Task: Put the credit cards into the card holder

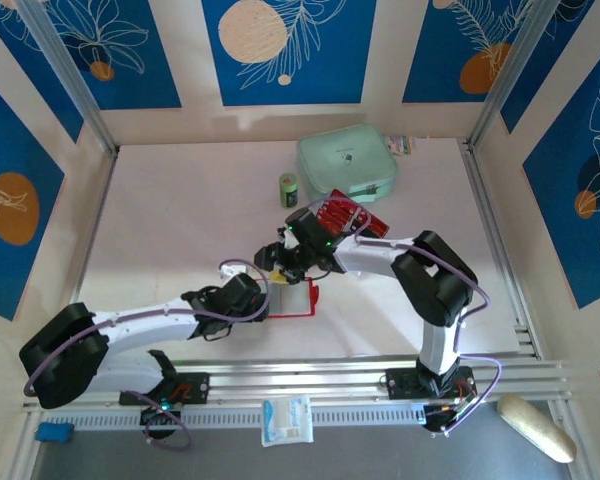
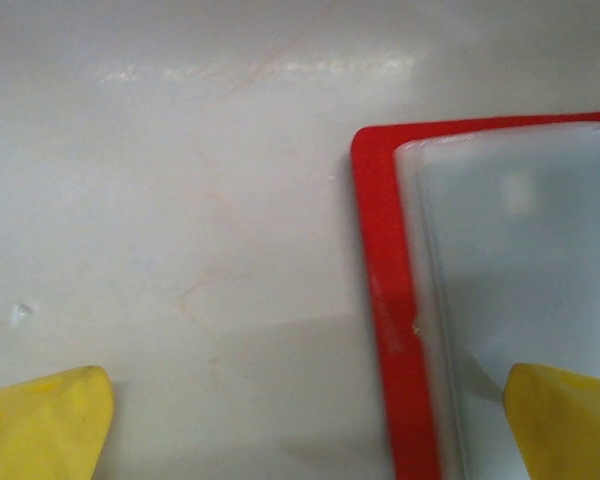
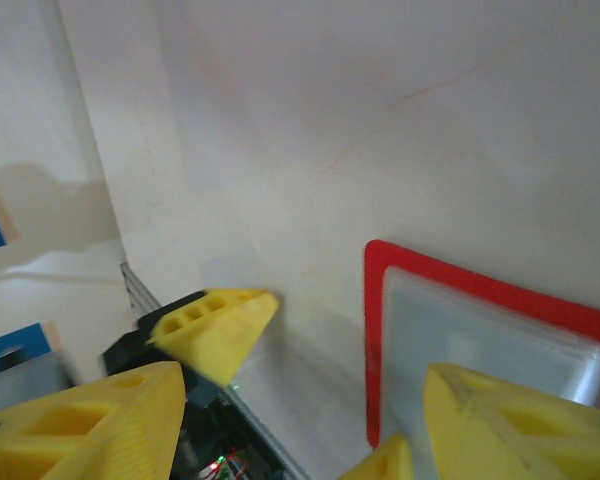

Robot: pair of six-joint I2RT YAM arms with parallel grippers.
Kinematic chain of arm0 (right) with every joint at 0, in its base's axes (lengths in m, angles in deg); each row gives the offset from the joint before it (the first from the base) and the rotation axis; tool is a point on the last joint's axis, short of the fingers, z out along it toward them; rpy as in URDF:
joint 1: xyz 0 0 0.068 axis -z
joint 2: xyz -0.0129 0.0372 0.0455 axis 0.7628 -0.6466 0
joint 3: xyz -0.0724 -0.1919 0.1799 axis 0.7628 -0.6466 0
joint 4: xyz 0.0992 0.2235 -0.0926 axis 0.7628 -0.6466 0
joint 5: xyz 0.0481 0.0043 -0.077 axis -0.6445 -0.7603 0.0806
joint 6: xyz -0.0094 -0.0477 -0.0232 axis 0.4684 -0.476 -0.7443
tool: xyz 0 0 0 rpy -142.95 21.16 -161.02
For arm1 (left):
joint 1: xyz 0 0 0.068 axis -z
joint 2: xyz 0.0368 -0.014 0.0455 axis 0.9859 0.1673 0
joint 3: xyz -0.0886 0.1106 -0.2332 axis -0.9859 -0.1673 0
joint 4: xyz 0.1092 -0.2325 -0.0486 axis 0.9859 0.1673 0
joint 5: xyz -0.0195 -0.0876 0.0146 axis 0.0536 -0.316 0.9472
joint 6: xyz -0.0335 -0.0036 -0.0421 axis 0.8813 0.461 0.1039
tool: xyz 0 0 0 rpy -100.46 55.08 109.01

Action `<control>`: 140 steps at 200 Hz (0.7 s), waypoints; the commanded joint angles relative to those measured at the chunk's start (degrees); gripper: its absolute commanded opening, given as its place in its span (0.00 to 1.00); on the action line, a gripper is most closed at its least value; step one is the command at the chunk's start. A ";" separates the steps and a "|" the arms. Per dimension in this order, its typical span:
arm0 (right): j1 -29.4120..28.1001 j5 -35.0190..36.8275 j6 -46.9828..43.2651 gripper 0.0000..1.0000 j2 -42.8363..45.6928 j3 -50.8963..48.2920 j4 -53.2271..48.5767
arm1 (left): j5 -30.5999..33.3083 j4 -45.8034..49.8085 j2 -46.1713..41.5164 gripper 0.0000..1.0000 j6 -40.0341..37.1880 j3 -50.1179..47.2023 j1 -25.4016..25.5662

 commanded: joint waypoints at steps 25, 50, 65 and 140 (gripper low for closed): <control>6.31 6.68 -15.32 0.65 8.28 7.46 -21.17 | 1.94 1.31 -1.06 1.00 1.98 -1.51 -0.32; 9.31 16.38 -26.12 0.65 8.24 14.67 -33.17 | 1.90 1.15 -1.41 1.00 2.14 -2.20 -0.27; 10.44 21.13 -31.60 0.64 6.94 18.21 -38.03 | 1.83 1.20 -1.51 1.00 2.23 -2.41 -0.33; 11.98 39.77 -47.21 0.44 -2.09 31.55 -49.21 | 1.05 0.09 0.13 1.00 1.19 -2.01 -0.34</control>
